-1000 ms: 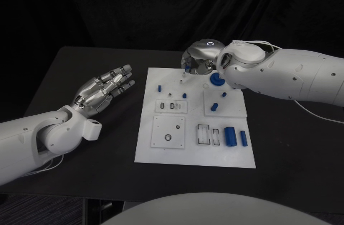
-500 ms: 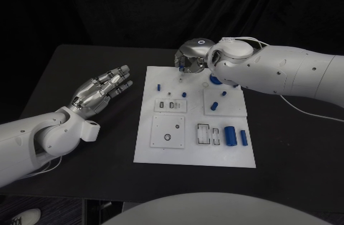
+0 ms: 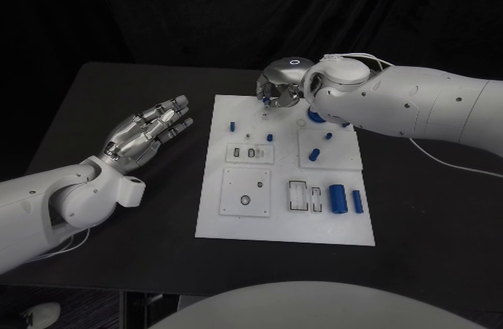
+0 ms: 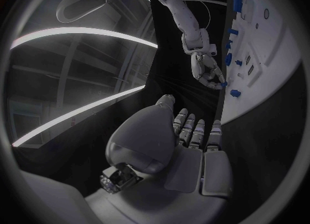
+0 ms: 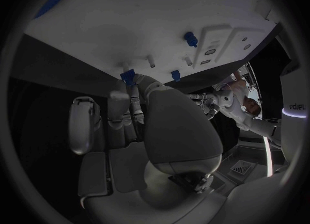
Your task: Assemble the parts on the task board
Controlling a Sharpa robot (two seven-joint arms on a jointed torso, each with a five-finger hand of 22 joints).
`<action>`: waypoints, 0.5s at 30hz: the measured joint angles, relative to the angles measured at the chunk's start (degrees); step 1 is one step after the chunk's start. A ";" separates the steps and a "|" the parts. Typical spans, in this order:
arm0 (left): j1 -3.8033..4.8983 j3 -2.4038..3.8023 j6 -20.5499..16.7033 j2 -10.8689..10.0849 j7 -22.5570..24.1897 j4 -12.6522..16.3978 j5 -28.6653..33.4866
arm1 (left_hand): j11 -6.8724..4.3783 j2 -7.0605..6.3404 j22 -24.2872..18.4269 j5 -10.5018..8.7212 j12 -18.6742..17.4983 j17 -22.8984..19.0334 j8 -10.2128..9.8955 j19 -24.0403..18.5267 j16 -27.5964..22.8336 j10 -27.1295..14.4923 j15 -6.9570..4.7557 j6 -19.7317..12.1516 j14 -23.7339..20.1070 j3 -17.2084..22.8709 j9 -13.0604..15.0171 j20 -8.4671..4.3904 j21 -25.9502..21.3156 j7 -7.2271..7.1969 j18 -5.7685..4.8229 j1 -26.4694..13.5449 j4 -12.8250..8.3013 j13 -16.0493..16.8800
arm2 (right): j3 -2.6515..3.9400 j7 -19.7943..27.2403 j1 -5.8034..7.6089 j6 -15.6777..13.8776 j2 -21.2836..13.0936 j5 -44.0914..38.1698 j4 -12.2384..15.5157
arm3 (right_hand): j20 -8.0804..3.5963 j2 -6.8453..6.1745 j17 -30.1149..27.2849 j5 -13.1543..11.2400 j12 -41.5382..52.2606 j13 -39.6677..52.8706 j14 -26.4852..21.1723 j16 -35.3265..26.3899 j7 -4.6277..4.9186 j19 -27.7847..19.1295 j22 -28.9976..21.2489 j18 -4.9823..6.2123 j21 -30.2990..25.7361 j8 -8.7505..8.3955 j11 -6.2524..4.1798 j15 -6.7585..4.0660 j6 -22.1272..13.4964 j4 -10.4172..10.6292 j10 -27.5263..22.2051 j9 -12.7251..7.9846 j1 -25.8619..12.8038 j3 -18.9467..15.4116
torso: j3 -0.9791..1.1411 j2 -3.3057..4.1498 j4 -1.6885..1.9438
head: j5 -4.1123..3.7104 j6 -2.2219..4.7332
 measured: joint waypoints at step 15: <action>0.00 0.00 0.30 0.06 0.00 -0.27 0.00 | 0.00 0.00 0.00 0.00 -0.02 0.00 0.00 0.00 0.00 0.00 0.00 0.00 0.00 0.24 -0.01 0.00 0.00 0.00 0.00 0.00 -0.24 0.00 | -0.03 -0.20 -0.14 0.13 -1.36 0.09 0.55 | -0.01 0.00 -0.39 0.00 0.00 -0.01 -0.20 -0.25 0.22 -0.41 -0.01 0.00 0.00 -0.24 0.20 0.20 -0.20 0.17 -0.20 0.29 0.00 0.16 | -0.01 -0.11 -0.05 | 0.40 0.00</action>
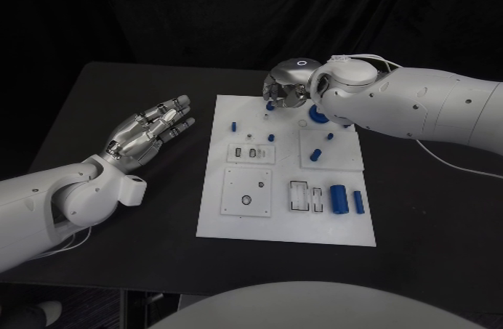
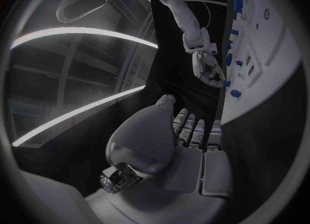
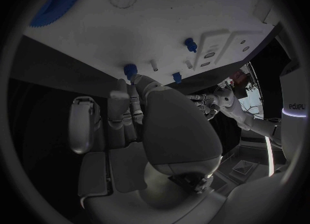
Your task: Assemble the parts on the task board
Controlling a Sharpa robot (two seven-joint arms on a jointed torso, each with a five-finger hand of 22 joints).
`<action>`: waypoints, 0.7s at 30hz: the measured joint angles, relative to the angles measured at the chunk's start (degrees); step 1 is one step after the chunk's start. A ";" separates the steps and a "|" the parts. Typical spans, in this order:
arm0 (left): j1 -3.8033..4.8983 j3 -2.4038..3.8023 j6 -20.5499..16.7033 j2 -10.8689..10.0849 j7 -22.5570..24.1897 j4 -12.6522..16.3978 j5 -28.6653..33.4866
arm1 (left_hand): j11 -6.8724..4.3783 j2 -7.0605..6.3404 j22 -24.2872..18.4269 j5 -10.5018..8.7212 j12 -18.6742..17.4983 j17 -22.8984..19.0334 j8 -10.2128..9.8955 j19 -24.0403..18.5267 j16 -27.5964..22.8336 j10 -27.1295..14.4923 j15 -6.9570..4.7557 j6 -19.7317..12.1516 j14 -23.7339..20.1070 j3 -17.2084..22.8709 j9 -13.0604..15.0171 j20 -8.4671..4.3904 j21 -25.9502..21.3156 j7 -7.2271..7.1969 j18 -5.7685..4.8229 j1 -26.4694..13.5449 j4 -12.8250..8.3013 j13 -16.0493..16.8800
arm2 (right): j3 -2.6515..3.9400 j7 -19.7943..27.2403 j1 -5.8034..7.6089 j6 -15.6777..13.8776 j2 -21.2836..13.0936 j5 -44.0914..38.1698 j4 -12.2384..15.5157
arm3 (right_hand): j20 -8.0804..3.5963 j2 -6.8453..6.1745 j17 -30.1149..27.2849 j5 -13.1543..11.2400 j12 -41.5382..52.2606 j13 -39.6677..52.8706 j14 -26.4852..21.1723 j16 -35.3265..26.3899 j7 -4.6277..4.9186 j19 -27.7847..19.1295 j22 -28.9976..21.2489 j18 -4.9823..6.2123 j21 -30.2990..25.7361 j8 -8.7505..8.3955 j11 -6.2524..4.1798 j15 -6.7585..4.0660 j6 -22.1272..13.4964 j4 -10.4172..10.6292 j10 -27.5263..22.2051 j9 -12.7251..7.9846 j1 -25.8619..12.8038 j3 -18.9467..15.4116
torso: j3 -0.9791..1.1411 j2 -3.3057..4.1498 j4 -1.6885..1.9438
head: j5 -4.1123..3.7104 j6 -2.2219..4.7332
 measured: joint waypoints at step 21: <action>0.00 0.00 0.21 0.10 0.01 -0.47 -0.01 | 0.00 0.00 0.00 0.19 0.00 0.00 0.00 0.00 0.00 0.00 0.00 0.00 0.00 0.31 0.00 0.00 0.00 0.00 0.00 0.00 0.01 0.00 | 0.00 -0.58 -0.48 1.51 -1.29 0.52 0.31 | 1.63 -0.75 -13.24 -11.55 -6.73 -1.40 -9.99 -8.55 -5.32 -9.05 -5.41 1.87 -9.21 -14.01 2.14 1.51 -23.75 2.90 -18.53 -11.15 -3.49 -5.66 | -0.07 -0.09 -0.04 | -0.10 0.00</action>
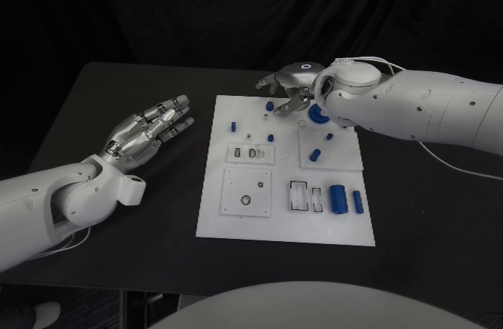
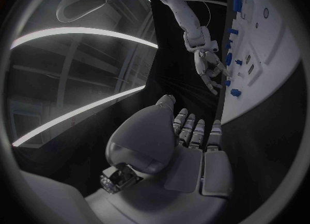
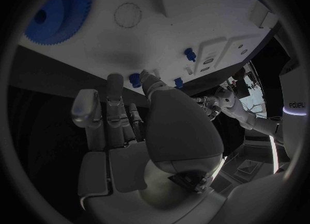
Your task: Assemble the parts on the task board
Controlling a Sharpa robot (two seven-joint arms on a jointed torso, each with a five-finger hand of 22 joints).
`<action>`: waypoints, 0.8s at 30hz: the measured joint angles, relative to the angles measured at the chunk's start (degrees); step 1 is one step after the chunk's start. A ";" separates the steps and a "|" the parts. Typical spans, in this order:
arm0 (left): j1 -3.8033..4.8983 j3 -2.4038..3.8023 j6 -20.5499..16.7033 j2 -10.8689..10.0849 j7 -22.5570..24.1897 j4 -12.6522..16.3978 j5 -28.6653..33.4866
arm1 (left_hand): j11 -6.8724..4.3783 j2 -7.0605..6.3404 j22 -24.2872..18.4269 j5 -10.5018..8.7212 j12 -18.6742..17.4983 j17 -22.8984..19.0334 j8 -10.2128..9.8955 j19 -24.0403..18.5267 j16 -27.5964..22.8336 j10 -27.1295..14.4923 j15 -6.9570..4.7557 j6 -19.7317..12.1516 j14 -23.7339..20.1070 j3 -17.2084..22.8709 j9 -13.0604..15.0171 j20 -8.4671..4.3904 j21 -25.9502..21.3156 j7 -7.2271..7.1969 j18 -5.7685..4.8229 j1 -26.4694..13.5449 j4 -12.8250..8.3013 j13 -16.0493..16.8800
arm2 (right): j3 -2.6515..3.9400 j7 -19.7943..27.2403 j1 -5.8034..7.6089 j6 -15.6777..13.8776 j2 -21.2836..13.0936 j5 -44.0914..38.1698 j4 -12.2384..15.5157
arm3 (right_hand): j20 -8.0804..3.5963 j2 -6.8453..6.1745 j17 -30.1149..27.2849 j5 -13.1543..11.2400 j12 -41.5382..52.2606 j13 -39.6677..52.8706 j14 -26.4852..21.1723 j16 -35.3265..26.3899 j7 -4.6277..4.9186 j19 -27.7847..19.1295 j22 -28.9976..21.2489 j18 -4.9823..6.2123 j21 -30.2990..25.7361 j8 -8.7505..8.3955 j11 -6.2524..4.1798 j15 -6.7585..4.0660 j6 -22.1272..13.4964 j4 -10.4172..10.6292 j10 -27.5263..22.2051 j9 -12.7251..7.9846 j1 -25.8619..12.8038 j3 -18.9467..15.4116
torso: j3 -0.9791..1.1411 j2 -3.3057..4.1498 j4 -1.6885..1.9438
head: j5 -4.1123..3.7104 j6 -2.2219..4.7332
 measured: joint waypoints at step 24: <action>-0.01 0.00 -0.01 -1.06 0.01 0.57 -0.01 | 0.00 0.00 0.00 -0.01 0.00 0.00 0.00 0.00 0.00 0.00 0.00 0.00 0.00 0.32 0.00 0.00 0.00 0.00 0.00 0.00 0.00 0.00 | -0.12 -5.03 3.74 -3.25 -18.65 3.86 14.92 | -2.72 1.51 46.23 3.22 68.47 69.53 15.95 29.15 6.38 8.38 5.45 -1.47 6.57 3.77 -5.73 -2.94 26.00 4.30 49.27 1.26 -2.45 -2.97 | -0.01 -0.05 -0.14 | -1.12 0.00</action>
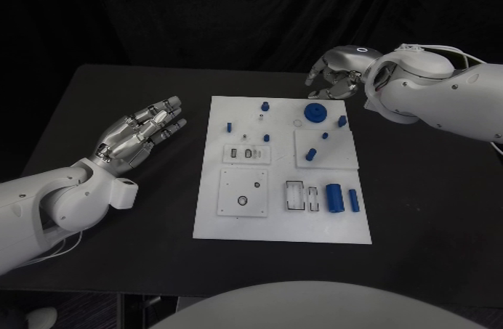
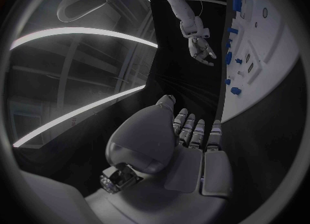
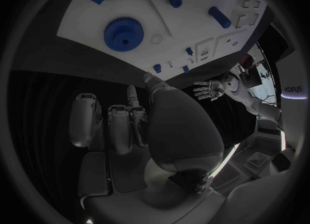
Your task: Assemble the parts on the task board
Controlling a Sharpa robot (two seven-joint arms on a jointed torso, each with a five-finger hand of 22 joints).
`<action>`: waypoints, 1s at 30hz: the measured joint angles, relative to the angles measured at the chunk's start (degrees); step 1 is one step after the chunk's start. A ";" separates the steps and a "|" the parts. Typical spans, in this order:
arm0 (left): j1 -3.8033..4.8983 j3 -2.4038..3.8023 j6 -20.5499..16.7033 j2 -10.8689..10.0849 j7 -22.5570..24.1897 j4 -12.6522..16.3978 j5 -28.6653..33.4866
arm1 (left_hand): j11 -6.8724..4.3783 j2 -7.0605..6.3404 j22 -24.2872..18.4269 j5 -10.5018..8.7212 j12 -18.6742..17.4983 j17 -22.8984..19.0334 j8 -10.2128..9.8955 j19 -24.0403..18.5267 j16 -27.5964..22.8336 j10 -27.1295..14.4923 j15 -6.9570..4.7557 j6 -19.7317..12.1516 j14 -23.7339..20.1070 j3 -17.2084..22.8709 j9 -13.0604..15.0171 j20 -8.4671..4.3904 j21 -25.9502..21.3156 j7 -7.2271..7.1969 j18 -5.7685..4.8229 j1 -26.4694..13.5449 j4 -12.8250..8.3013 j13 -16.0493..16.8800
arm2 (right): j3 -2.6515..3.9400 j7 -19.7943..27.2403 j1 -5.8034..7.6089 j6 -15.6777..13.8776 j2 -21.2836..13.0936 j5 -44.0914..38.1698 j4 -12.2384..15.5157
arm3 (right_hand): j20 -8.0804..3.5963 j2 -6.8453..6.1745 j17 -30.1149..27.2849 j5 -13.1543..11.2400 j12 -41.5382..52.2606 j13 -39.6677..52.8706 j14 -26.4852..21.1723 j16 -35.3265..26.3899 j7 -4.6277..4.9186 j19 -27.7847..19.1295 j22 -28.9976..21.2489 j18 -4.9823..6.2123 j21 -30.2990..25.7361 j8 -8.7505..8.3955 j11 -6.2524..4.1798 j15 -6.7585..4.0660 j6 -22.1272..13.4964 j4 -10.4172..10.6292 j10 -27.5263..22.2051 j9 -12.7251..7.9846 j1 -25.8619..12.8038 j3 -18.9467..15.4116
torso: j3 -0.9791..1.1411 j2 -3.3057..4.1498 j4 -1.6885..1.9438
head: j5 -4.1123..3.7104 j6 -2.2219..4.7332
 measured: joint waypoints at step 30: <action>0.00 0.00 0.07 0.65 0.00 -0.66 -0.01 | 0.00 0.00 0.00 0.00 0.00 0.05 0.00 0.00 0.00 0.00 0.00 0.00 0.00 0.40 0.00 0.00 0.00 0.00 0.00 0.00 -0.09 0.00 | -0.04 -4.63 -3.76 0.79 0.36 0.38 -1.68 | -0.25 -0.30 0.18 -1.29 0.33 0.20 0.20 0.30 0.28 0.37 -0.02 0.03 0.03 -2.76 -0.10 -0.21 -1.53 0.75 0.41 -2.45 -1.33 -1.29 | -0.04 0.00 0.05 | 0.00 0.00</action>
